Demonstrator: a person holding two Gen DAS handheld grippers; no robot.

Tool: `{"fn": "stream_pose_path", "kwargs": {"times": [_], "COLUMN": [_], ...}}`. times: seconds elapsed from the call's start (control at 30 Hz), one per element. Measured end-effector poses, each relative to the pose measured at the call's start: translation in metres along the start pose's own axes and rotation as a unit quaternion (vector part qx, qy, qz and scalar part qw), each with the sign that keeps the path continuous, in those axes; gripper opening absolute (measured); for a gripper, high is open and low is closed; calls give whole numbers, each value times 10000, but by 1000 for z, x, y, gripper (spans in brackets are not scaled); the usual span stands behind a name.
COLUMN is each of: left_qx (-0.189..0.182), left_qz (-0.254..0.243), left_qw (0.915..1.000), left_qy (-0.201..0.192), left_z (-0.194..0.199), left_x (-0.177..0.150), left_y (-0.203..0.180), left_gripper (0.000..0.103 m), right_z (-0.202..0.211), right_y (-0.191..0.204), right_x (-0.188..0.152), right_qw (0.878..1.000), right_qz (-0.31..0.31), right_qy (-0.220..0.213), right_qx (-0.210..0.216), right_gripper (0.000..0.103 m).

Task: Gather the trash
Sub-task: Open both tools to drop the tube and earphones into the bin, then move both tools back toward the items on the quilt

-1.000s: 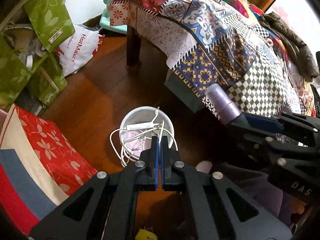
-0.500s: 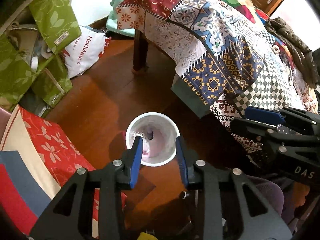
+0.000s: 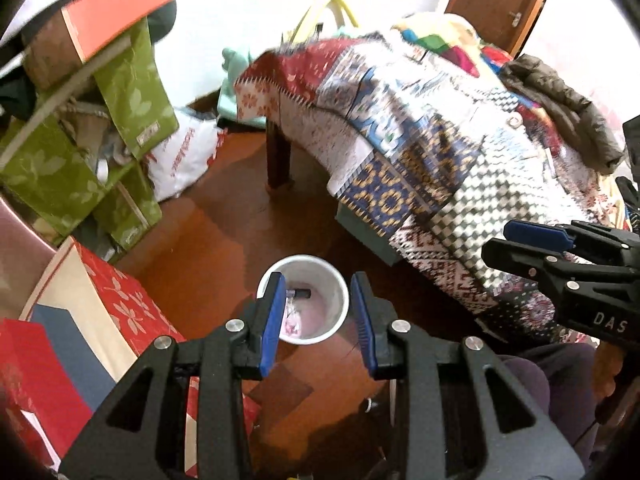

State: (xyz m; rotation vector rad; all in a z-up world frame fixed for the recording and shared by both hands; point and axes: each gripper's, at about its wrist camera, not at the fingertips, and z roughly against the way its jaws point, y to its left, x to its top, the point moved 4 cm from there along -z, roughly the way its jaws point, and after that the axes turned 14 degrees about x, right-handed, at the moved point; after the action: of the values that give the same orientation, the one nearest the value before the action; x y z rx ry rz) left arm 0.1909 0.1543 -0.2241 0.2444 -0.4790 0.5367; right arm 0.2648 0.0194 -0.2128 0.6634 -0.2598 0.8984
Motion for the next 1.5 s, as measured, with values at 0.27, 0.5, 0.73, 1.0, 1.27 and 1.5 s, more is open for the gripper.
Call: {"fn": "stream_pose_path", "kwargs": {"times": [0.27,0.5,0.73,1.0,1.27,1.5], "left_qx": [-62,-310,-599,-963,-1167,-1379], "left_qz": [-167,-342,-646,-1058,-1471,-1679], "left_qw": [9972,9922,9859,9792,9742,9719], "left_qy": [-722,-1158,-1425,-1441,-1252,-904], "left_z": [69,111,134,133,101,49], "left_x": [12,26,41,68,95,116], "left_y": [-35,-83,-147,-227,-302,-366], "left_gripper": [32,32,32,33,33,33], "right_z": [71,133,179,216,242,241], "right_y": [-8,-24,-52,-108,-194,-277], "right_x": [-12,-24,-38,-50,-70,-85], "right_qw": [9977,9918,9855,9790,9686,9593], "right_qz": [-43,-24,-26,-305,-991,-1660], "right_qy": [-665,-1205,-1501,-1644,-1668,-1496], "right_qx": [-141,-436,-789,-1170,-1555,-1727], "right_gripper": [39,40,40,40,40,40]}}
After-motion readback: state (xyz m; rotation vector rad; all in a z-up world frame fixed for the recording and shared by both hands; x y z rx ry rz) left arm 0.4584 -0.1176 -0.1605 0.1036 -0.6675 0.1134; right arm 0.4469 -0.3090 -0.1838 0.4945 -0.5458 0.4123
